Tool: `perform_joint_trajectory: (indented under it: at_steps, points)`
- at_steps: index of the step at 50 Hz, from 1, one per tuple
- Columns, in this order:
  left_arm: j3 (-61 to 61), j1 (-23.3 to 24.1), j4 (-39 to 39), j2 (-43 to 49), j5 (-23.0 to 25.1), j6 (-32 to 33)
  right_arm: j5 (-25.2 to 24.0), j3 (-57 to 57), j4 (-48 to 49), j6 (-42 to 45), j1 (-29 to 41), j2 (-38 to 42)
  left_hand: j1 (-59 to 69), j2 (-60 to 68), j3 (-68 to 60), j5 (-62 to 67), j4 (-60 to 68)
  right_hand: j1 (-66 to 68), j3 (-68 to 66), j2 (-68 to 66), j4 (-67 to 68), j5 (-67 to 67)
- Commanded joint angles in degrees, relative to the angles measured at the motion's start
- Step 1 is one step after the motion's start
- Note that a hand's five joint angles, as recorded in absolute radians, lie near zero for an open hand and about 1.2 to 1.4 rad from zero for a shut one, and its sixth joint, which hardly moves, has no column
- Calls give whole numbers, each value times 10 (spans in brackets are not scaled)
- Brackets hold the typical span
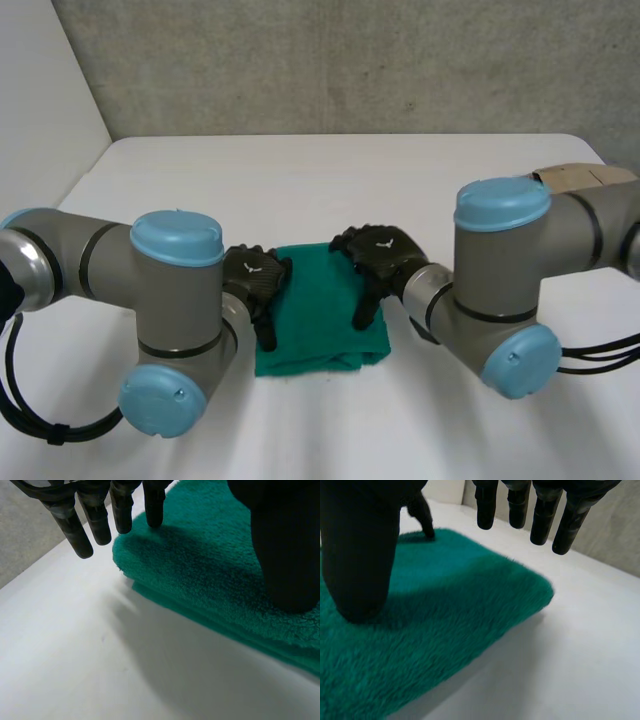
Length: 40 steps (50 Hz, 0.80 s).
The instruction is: Fold the laundry.
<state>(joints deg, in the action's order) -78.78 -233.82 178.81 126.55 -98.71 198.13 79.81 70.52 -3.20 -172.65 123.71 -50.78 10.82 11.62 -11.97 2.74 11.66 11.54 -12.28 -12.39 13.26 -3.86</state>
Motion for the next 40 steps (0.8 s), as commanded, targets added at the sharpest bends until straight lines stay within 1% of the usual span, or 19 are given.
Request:
perform_joint_trajectory:
  at_steps: [1,7,11,13,15,18,19,20,23,24,25,26,27,28,31,32,36,40]
  points:
    - [-11,0,2,-1,-1,35,3,-9,-3,5,8,31,9,1,2,-10,1,-15,23,24,-33,39]
    - [-22,0,8,-1,-2,65,3,-9,-4,10,7,45,9,1,2,-10,1,-15,23,24,-33,39]
    - [-22,1,15,-12,-7,65,6,-7,-8,28,5,41,9,1,2,-10,1,-15,23,24,-33,39]
    - [-19,1,22,-37,-7,61,8,-6,-13,31,3,30,9,1,2,-10,1,-15,23,24,-33,39]
    - [-19,1,31,-59,-5,60,8,-1,-14,31,1,14,7,-1,4,-12,-1,-15,23,24,-33,39]
    - [-19,3,59,-107,0,51,10,19,-8,24,-2,-38,7,-1,4,-12,-1,-15,23,24,-33,39]
    - [-18,3,65,-119,3,46,13,30,-7,22,-2,-54,7,-1,4,-12,-1,-15,23,24,-33,39]
    - [-16,3,69,-131,7,40,28,52,3,19,-6,-80,7,-1,4,-12,-1,-15,23,24,-33,39]
    - [-9,2,73,-165,48,9,60,87,26,12,-11,-112,7,-1,4,-12,-1,-15,23,24,-33,39]
    - [-6,0,73,-171,64,1,81,109,37,9,-15,-128,7,-1,4,-12,-1,-15,23,24,-33,39]
    - [3,-3,70,-183,103,-15,90,121,41,7,-15,-134,11,3,1,-8,2,-15,23,24,-33,39]
    - [6,-7,65,-187,123,-23,96,132,43,7,-15,-140,12,4,-1,-7,4,-15,23,24,-33,39]
    - [7,-12,58,-191,142,-31,100,143,44,6,-15,-145,14,6,-3,-5,6,-15,23,24,-33,39]
    - [13,-25,34,-201,179,-48,102,164,48,6,-14,-154,14,6,-3,-5,6,-15,23,24,-33,39]
    - [26,-44,-8,-212,226,-79,96,193,50,7,-13,-162,17,9,-6,-2,9,-15,23,24,-33,39]
    - [38,-55,-34,-215,249,-102,91,211,52,11,-10,-165,17,10,-6,-2,9,-15,23,24,-33,39]
    - [54,-70,-69,-212,282,-145,73,249,74,7,-1,-165,17,10,-6,-2,9,-15,23,24,-33,39]
    - [55,-70,-67,-212,280,-151,66,269,127,6,27,-158,17,10,-6,-2,9,-15,23,24,-33,39]
